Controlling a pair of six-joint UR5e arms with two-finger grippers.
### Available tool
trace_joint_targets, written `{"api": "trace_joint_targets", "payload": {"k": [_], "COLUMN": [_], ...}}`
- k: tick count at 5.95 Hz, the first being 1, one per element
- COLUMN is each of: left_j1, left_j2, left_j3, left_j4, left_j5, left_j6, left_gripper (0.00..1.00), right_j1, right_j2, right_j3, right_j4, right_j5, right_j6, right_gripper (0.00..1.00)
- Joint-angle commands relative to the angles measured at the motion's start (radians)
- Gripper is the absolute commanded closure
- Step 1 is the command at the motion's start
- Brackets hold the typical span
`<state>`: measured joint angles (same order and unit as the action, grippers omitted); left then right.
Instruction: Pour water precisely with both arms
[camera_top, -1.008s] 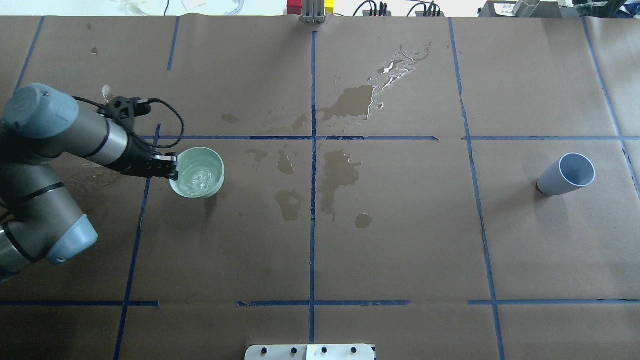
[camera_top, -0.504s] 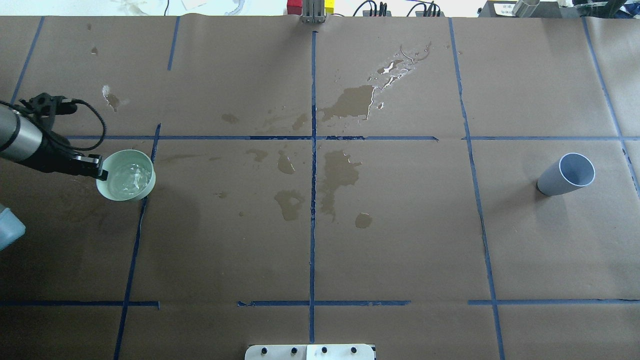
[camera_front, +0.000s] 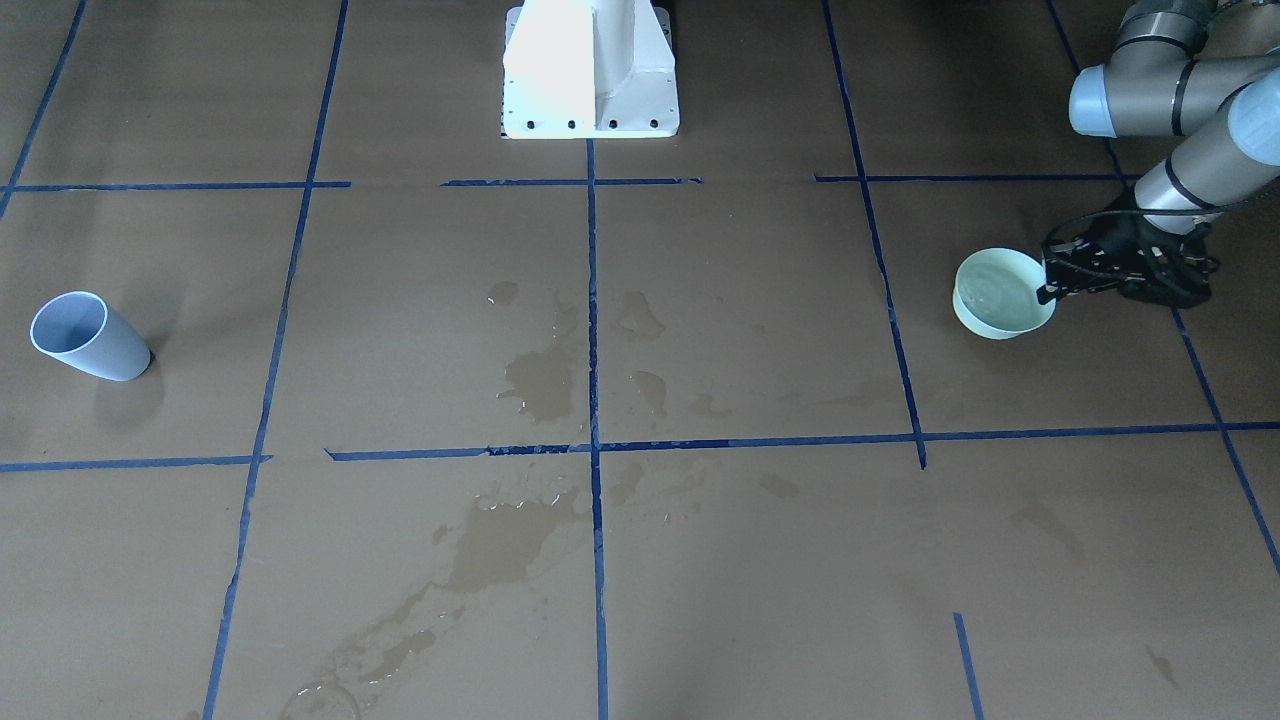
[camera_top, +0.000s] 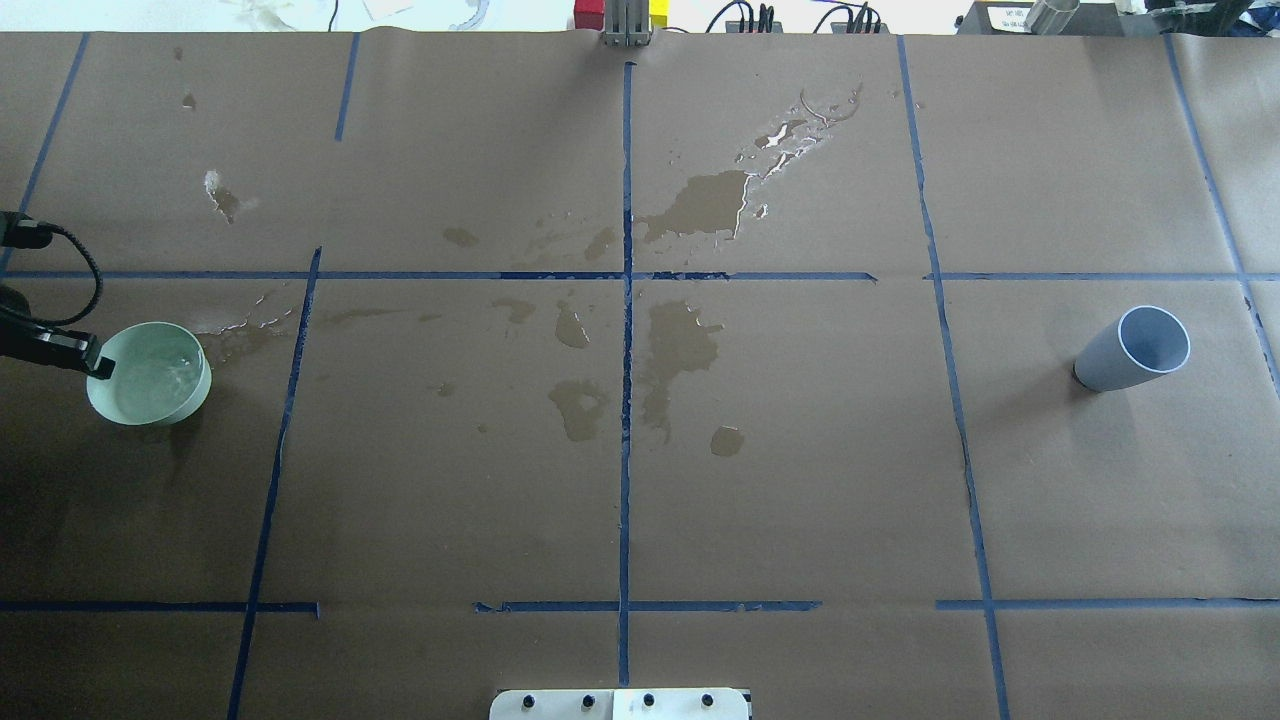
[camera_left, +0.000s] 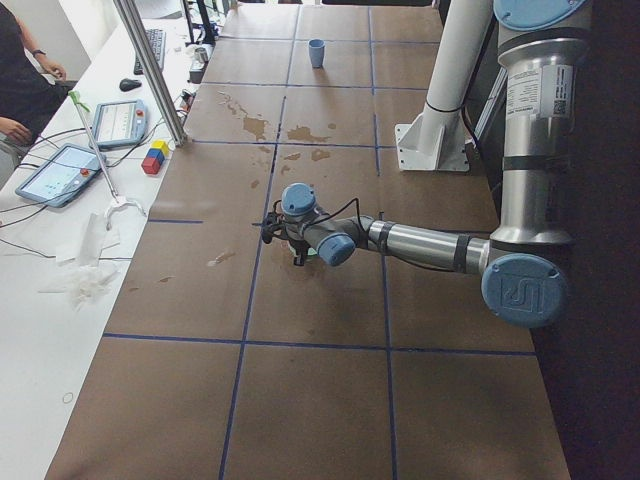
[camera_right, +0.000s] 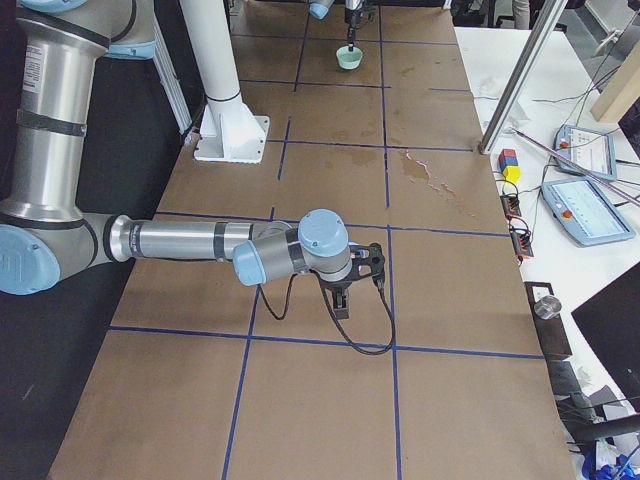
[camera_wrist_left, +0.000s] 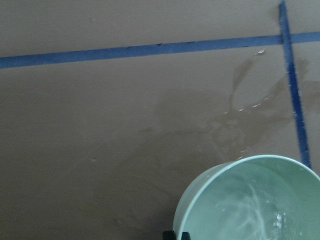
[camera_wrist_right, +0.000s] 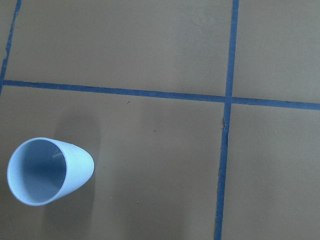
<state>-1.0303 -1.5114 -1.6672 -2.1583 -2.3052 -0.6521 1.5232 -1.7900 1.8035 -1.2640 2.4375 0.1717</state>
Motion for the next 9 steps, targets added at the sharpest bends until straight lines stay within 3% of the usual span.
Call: {"api": "trace_joint_targets", "payload": {"k": [1,5,8,9], "left_j1": [-0.028,-0.045,-0.045,-0.045], "left_j2": [0.005,0.005,0.002,0.0], "left_j3": [0.07,0.118,0.141,0.142], "left_j4": [-0.038,-0.041,-0.041,-0.04], "left_j5": [-0.022,-0.043,-0.043,-0.042], "left_j6": [0.063,0.069,0.069,0.068], "left_gripper": [1.0,1.0,0.94,0.62], "right_j1": [0.0,0.0,0.0,0.0], "right_j2": [0.0,0.0,0.0,0.0], "right_j3": [0.0,0.002,0.002,0.002], "right_j4": [0.0,0.0,0.0,0.0], "right_j5": [0.0,0.002,0.002,0.0], "right_j6": [0.0,0.0,0.0,0.0], "right_gripper": [0.0,0.0,0.0,0.0]}}
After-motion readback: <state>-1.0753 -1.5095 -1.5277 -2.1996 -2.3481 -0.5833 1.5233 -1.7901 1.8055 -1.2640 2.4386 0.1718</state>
